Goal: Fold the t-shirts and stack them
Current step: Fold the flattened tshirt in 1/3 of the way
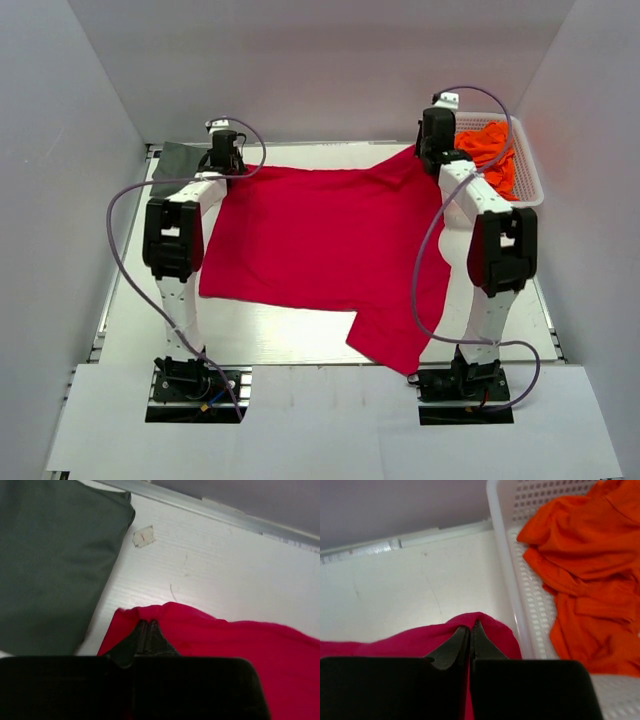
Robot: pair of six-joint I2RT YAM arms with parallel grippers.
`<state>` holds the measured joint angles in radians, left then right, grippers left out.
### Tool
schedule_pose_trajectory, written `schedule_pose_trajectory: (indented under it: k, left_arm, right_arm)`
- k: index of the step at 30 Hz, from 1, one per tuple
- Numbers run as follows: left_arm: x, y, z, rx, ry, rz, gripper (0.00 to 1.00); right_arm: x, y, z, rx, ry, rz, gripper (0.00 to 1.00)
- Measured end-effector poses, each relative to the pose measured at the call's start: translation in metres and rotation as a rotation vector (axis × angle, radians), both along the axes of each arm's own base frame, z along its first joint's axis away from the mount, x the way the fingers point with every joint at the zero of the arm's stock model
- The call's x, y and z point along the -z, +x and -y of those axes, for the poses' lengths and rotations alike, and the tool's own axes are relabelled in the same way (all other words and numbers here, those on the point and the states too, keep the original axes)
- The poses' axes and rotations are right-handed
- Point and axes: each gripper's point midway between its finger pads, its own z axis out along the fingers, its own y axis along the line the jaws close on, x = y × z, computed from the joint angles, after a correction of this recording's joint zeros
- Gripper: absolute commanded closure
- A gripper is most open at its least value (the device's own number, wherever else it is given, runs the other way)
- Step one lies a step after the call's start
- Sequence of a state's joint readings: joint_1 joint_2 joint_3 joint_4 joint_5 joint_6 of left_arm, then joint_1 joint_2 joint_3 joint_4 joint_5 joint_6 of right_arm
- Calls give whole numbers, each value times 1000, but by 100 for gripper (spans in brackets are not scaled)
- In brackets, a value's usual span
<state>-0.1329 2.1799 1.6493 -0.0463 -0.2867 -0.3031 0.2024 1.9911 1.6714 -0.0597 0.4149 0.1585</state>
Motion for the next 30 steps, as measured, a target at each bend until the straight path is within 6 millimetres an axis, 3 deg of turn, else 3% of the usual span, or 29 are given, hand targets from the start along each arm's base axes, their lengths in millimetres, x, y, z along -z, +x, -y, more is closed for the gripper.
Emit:
schedule_pose_trajectory:
  k: [3,9,13,17,22,23,24,26,27,29,30]
  left_arm:
    - [-12,-20,-2,12,6,0,100]
    - [-60,-67,-10,12,12,51,100]
    - [-76,-93,-16,4,27,65,100]
    - [-62,-113,-20,4,46,7,100]
    - [-16,-148,-27,-10,64,-145,98]
    - [-8,-156,-29,-18,68,-175,85]
    - [0,-165,-31,-29,72,-211,61]
    - [10,-178,-34,-58,66,-265,53]
    - [14,-183,-36,-76,61,-287,39]
    - [18,-193,-39,-112,53,-328,25]
    - [18,-197,-41,-136,52,-350,1]
  right_arm:
    - [-9,-32,6,4,7,-32,100]
    - [-53,-107,14,8,73,-29,100]
    - [-51,-151,13,-12,134,-61,100]
    - [-19,-185,11,-20,170,-162,100]
    - [16,-216,9,-10,201,-290,100]
    - [23,-222,9,-8,208,-312,100]
    - [29,-228,8,-7,219,-328,97]
    - [43,-241,8,6,242,-376,81]
    - [50,-249,7,19,254,-405,74]
    - [66,-264,8,50,271,-471,57]
    - [75,-273,10,68,276,-505,55]
